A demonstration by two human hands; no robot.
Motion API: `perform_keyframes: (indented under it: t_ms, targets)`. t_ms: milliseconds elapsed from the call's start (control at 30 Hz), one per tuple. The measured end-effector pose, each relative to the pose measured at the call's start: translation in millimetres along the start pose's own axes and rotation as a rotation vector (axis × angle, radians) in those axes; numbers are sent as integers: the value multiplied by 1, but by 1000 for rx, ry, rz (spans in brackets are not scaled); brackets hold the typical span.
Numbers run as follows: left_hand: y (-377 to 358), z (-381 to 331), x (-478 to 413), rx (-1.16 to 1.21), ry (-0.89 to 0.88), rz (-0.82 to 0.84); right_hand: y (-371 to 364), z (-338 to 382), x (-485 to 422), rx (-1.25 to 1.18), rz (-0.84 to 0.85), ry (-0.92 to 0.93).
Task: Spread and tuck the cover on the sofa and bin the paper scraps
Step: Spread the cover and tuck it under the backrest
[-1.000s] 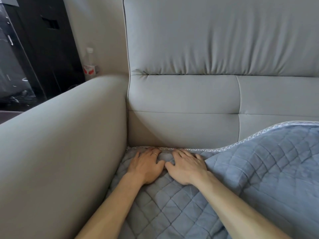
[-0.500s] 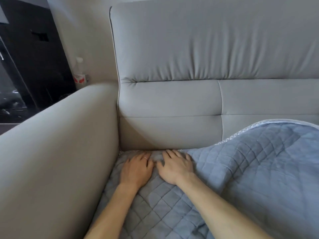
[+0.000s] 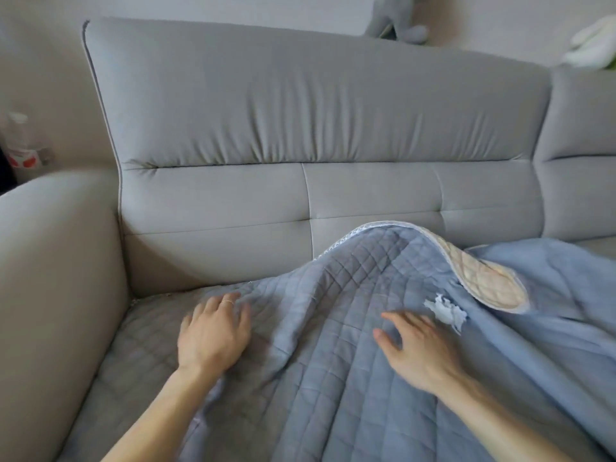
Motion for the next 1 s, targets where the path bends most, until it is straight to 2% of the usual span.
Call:
perform_keyframes:
  t_ms: [100,233,367,467,533,600,700,767,867,1000]
  targets:
    - [-5,-93,36,6,-240,39,-15,-55,31,86,190,-131]
    - [-52,-158,99,-117,-370,227,-9,-76,50,93,217,-204]
    - [-62,-144,106,-174,-316,325,-3,-66,57,-11,251,-89]
    - [-50,-138,95,-201,-247,383,30,-90,57,-93,139,32]
    - [-44,-151,90,-234,-168,350,49,-131,52,-41,83,43]
    - [-48,-176,102,-231,-90,319,43,-166,60,57,147,62]
    - [-74,-229,160,-90,-98,322,24,-194,83,7,95,66]
    - [-93,-249,201,-101,-102,382,11,-204,93,-9,104,43]
    - [-104,-259,218,-112,-25,448,7,-216,93,-31,166,44]
    - [-83,-278,216,-143,-46,424,30,-220,98,-13,179,128]
Point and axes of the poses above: each hand's wrist, its own x-axis away from the middle knuckle, its own y-axis out of the back of the hand, z = x × y, the point moved 9 cm from there along -x, towards the middle knuckle
